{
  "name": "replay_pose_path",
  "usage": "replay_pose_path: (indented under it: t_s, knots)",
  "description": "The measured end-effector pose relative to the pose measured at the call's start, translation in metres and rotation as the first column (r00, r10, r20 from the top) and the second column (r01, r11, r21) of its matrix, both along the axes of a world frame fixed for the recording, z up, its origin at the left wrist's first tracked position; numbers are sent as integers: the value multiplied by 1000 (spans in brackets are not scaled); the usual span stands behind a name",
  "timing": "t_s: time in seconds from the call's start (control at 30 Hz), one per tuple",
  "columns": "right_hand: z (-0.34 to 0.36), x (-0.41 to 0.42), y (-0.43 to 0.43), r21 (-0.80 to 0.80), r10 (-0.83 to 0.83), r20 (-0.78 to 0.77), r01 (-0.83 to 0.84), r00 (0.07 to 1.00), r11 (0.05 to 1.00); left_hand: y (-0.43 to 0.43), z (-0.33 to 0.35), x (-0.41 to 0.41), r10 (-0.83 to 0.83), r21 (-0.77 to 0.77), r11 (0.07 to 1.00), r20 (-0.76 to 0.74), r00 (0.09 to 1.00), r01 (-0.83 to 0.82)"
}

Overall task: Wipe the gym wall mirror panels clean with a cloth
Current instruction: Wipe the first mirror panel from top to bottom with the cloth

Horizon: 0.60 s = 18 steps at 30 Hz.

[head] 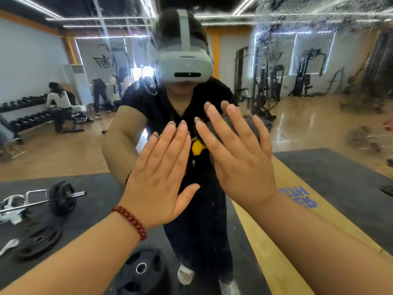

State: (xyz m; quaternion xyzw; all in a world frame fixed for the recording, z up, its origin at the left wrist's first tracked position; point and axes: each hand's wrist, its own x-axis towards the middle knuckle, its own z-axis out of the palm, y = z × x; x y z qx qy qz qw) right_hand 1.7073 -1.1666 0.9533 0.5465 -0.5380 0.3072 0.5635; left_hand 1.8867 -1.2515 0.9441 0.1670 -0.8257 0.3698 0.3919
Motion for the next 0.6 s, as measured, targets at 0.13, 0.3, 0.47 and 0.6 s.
replay_pose_path:
  t_s: [0.13, 0.3, 0.47, 0.6]
  knots:
    - [-57, -14, 9, 109, -34, -115, 47, 993, 993, -2, -2, -2, 29, -32, 999, 0, 1000, -29]
    - [-31, -4, 10, 94, 1, -41, 3, 999, 996, -1, -6, -4, 68, -49, 997, 9, 998, -68]
    - [-25, -6, 3, 28, 6, -37, -5, 999, 1000, 2, -8, -5, 84, -38, 996, 4, 996, -83]
    - [-77, -21, 16, 172, -38, -183, 70, 982, 983, 2, -11, -6, 75, -34, 997, -14, 997, -76]
